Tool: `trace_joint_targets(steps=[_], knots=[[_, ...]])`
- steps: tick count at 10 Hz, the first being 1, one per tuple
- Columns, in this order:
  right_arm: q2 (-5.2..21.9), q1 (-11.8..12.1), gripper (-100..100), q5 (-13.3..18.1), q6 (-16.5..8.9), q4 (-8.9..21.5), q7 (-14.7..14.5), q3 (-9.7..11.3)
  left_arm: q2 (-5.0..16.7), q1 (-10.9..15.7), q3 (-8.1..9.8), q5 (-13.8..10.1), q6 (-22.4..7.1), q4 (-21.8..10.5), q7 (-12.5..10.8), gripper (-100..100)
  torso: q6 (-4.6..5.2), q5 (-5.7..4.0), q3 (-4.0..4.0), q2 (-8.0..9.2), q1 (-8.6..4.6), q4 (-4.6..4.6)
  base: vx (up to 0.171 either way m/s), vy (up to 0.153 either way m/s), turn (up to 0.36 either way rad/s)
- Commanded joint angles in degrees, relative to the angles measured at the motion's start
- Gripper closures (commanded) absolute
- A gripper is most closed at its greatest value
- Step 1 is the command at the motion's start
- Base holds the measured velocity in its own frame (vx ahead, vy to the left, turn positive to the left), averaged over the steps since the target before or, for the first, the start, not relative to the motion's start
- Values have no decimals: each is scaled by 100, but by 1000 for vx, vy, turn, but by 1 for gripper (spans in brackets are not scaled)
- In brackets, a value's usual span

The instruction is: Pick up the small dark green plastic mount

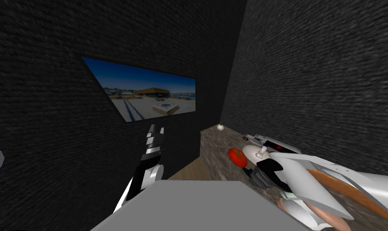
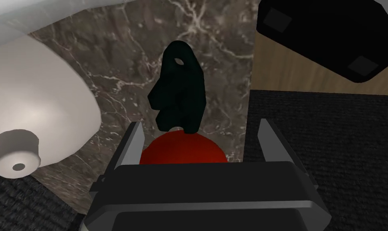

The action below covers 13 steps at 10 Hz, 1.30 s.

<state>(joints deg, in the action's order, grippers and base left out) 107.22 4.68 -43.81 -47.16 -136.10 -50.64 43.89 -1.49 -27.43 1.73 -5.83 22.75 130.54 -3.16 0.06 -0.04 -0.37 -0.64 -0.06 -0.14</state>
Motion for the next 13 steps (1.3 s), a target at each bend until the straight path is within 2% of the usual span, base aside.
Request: trace_joint_targets(steps=[1, 2, 3, 4, 5, 7, 8, 9, 13], knots=[[30, 10, -100, -139, -134, 36, -160, 125, 0, 0, 0, 0, 0, 0, 0, 0, 0, 0, 0, 0, 0, 0, 109, -66, 189], [39, 32, -100, -264, -199, 51, -270, 224, 0, 0, 0, 0, 0, 0, 0, 0, 1, 0, 2, 4, 3, 0, 85, -51, 206], [13, 23, -100, -189, -134, 64, -203, 166, 0, 0, 0, 0, 0, 0, 0, 0, 1, -1, 6, 11, 7, 2, 36, -26, 43], [2, 24, 0, -197, -162, 72, -232, 177, -1, 0, 0, 0, 0, 0, 0, 0, 5, 3, 16, 28, 18, 6, 8, -6, -6], [-184, 95, -100, -75, -124, 265, -240, 204, -1, 1, 0, 0, 0, 0, 0, 0, 5, 5, 24, 41, 27, 10, -10, -5, 85], [-417, 184, -100, 75, -79, 506, -254, 241, -1, 1, -1, 0, 0, 0, 0, 0, 5, 5, 33, 57, 27, 14, -29, -9, 74], [-341, 138, -100, -3, -110, 420, -264, 218, -1, 1, -1, 0, 0, 0, 0, 0, 4, 5, 36, 61, 27, 15, -14, -5, 16], [-355, 140, 100, 4, -112, 432, -265, 219, -1, 1, 0, 0, 0, 0, 0, 0, 6, 6, 35, 58, 29, 15, 0, 0, 0], [-356, 142, 100, 1, -109, 427, -265, 221, -1, 1, 0, 0, 0, 0, 0, 0, 5, 8, 31, 51, 31, 14, 0, 0, 0]])
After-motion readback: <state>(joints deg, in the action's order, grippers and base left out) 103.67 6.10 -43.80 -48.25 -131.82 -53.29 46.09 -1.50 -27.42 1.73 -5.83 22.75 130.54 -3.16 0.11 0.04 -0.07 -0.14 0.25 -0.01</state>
